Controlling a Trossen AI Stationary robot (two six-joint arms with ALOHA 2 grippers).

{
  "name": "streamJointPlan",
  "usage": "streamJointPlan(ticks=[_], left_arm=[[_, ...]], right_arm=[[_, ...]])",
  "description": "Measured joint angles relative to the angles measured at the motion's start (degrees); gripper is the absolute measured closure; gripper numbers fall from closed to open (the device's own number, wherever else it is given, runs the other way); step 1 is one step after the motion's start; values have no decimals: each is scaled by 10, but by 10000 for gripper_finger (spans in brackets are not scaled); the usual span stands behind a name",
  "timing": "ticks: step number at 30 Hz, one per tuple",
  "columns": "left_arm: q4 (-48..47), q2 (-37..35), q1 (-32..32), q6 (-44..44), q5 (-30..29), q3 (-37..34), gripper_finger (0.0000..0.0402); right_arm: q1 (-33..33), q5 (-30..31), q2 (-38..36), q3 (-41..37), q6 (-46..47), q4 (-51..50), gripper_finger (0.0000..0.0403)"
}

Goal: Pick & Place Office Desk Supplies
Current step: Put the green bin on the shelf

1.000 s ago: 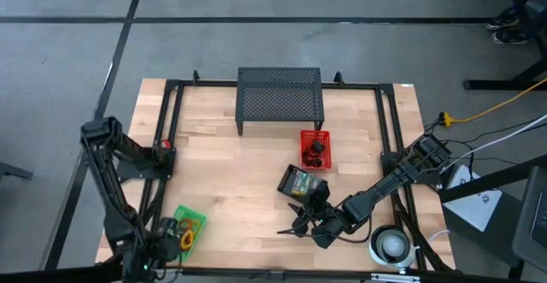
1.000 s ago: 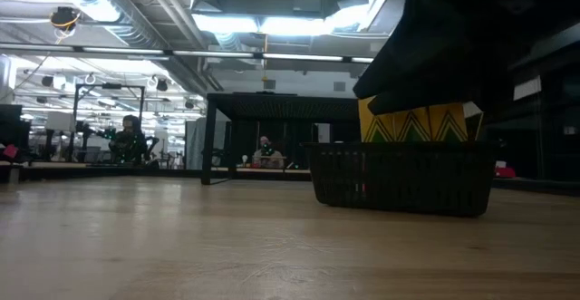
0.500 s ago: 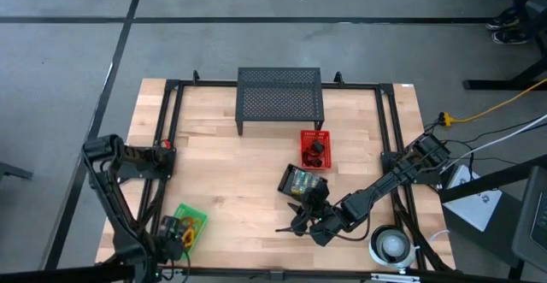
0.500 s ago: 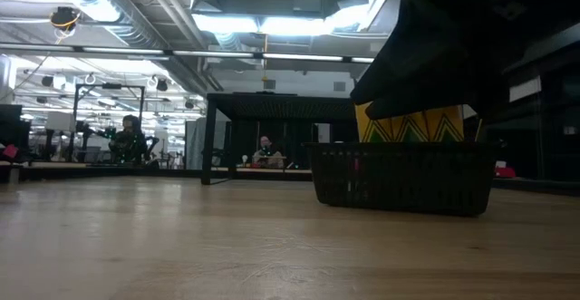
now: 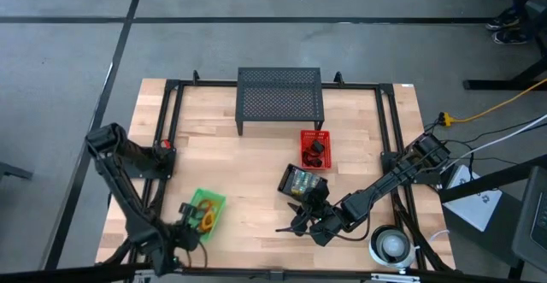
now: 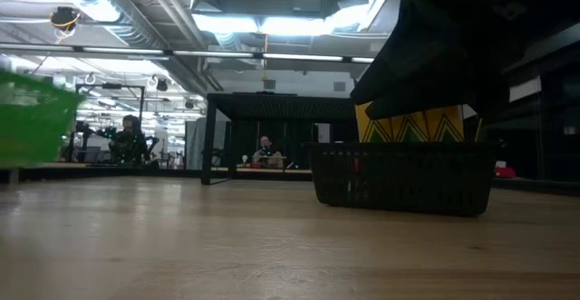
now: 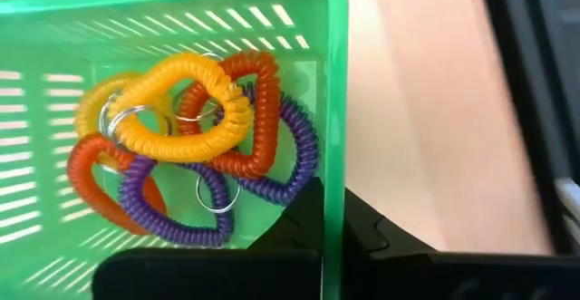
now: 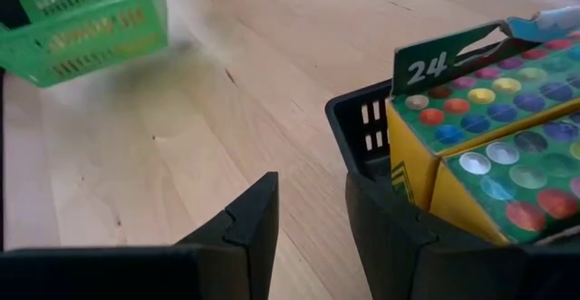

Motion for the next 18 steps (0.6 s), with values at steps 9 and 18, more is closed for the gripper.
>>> streamJointPlan(ticks=[9, 18], left_arm=[[-144, -35, 129, 162, -85, 87, 399], [-22, -67, 294, 396, -58, 113, 400]], right_arm=[[0, 4, 0, 0, 3, 0, 271], [12, 147, -10, 22, -193, 94, 271]])
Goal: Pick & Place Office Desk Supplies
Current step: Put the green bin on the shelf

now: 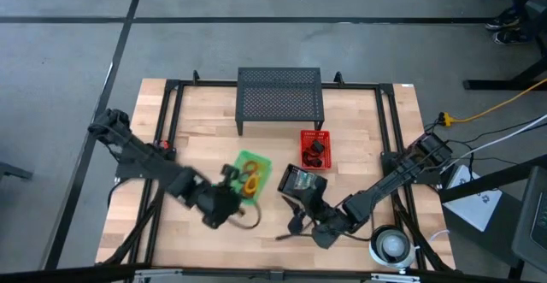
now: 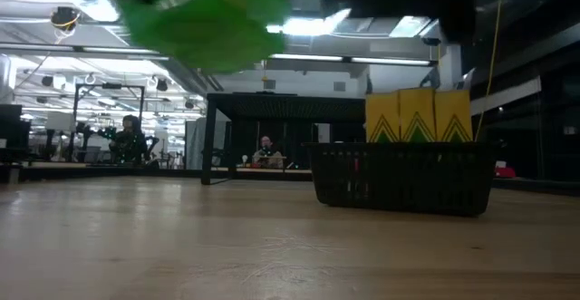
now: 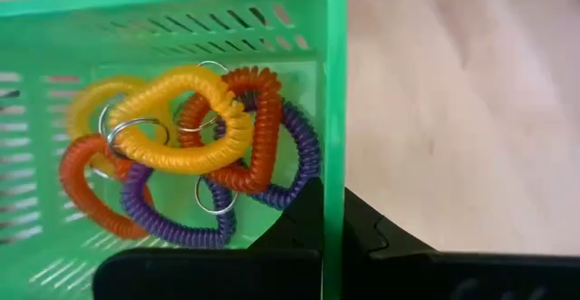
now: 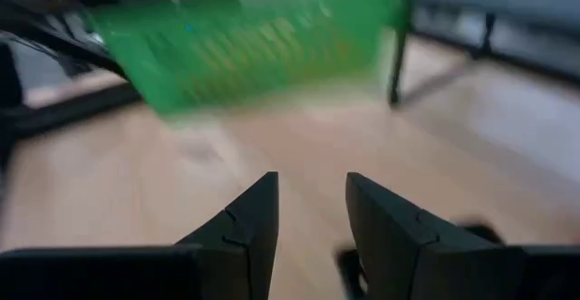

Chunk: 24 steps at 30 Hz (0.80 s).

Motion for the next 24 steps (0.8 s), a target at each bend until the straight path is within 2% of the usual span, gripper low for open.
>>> streamJointPlan(ticks=[2, 5, 7, 11, 15, 19, 21, 24], left_arm=[[46, -1, 32, 51, 46, 0, 400], [100, -1, 75, 116, 113, 0, 399], [115, -1, 101, 147, 135, 0, 399], [116, -1, 150, 183, 157, 0, 400], [119, -1, 186, 196, 204, 0, 399], [123, -1, 199, 208, 212, 0, 400], [126, -1, 203, 214, 218, 0, 399], [135, -1, 214, 223, 241, 0, 399]], right_arm=[[13, 10, -13, 30, -47, 1, 271], [35, -11, -29, 78, -117, -5, 271], [48, -18, -34, 112, -147, -6, 271], [67, -33, -33, 170, -145, -5, 271], [75, -118, -34, 209, -180, -8, 271], [78, -203, -34, 235, -171, 0, 271], [77, -227, -33, 251, -172, -4, 271], [79, -325, -36, 244, -275, -11, 271]])
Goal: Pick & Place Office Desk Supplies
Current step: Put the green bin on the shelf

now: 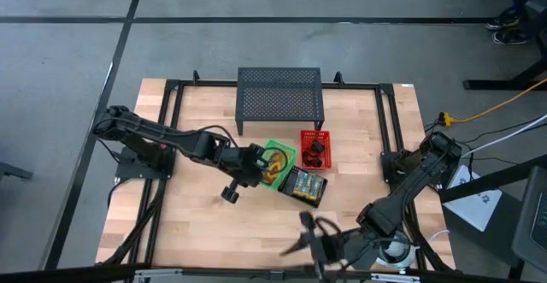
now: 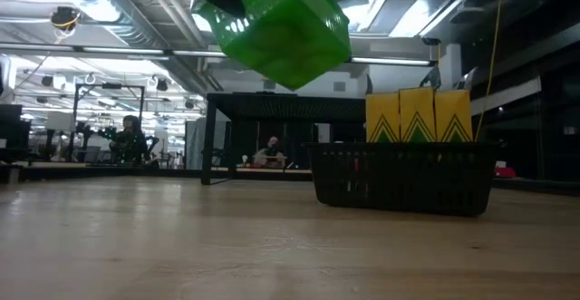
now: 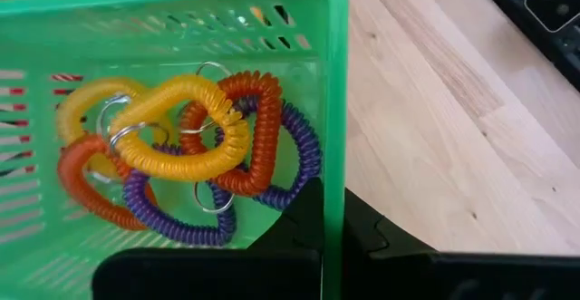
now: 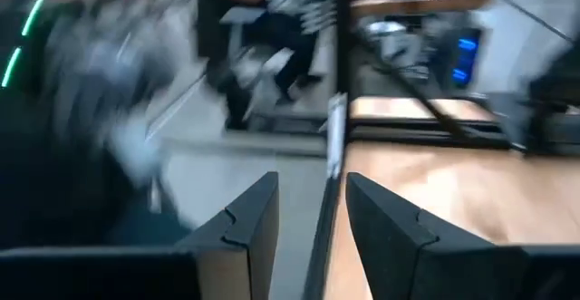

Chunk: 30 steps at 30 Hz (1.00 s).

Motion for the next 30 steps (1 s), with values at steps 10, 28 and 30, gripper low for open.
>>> streamJointPlan(ticks=[10, 28, 30], left_arm=[[-21, -22, 69, 32, -18, 0, 400], [-89, -88, 192, 70, -54, -1, 400], [-83, -88, 214, 81, -58, 0, 399]], right_arm=[[101, 31, -138, -278, -126, 254, 271], [119, -266, -172, -636, -263, 795, 271], [118, -308, -171, -636, -269, 792, 271]])
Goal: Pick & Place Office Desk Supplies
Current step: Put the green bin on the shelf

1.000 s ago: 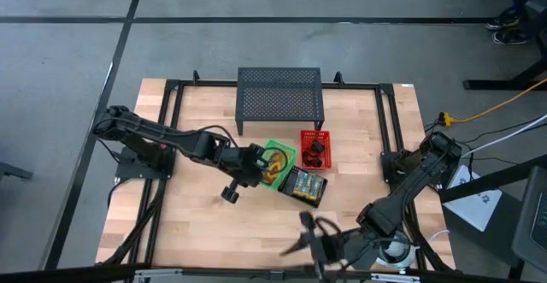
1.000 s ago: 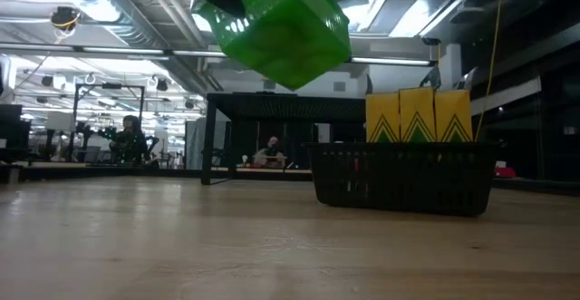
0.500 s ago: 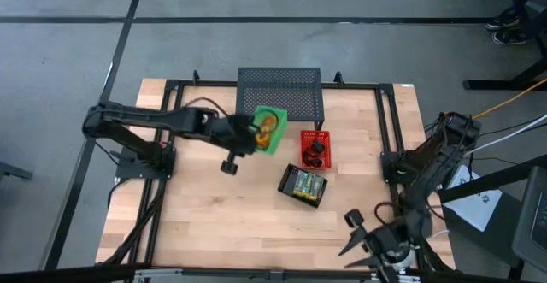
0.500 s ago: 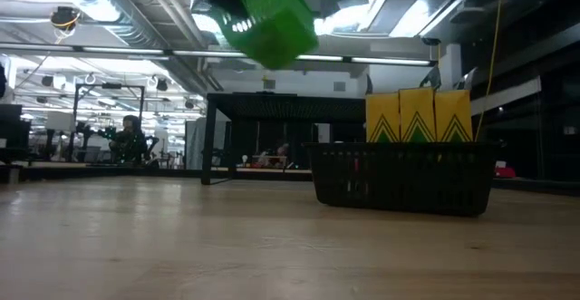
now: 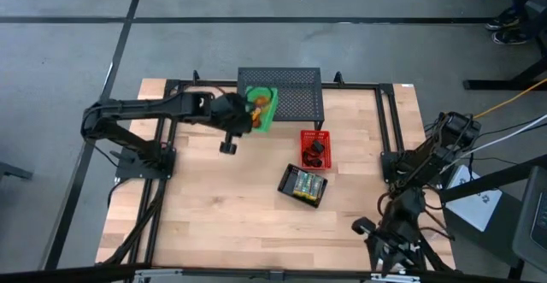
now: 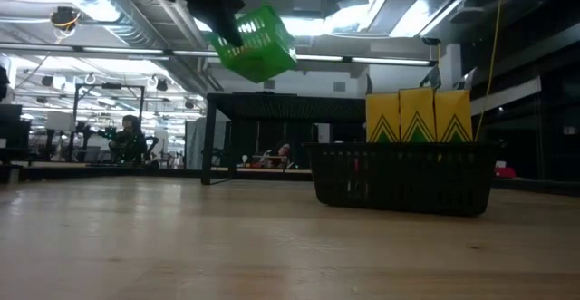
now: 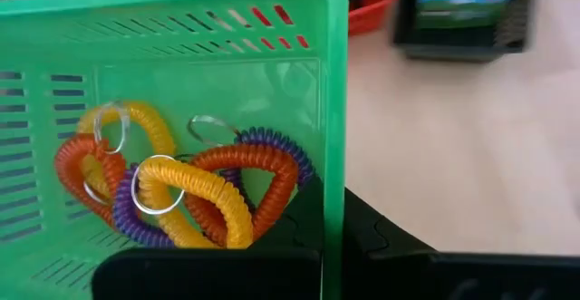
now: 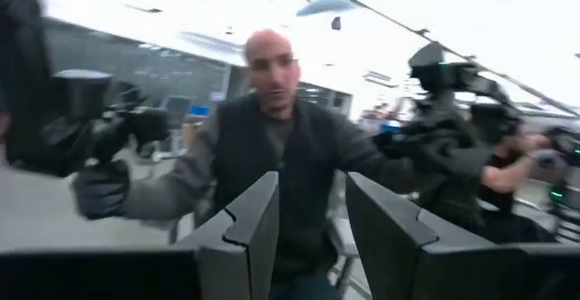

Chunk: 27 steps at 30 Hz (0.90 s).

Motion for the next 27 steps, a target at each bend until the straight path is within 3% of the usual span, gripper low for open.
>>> streamJointPlan(ticks=[4, 9, 14, 16, 19, 25, 27], left_arm=[[5, 0, 43, 20, -6, 0, 400], [7, 0, 91, 43, 8, 0, 399], [11, 0, 126, 51, 32, 0, 400], [11, 2, 132, 53, 39, 0, 399], [11, 3, 135, 53, 45, 0, 400], [17, 3, 136, 57, 58, 0, 399], [22, 3, 137, 57, 60, 0, 400]], right_arm=[[1, -20, 13, 0, 2, -22, 271], [-1, 74, 24, -14, 59, -15, 271], [9, 45, 21, -79, 39, 103, 271], [16, 74, 16, -108, 44, 111, 271], [20, 142, -15, -147, 51, 109, 271], [30, 69, -135, -222, -44, 109, 271], [36, 74, -178, -227, -42, 78, 271]])
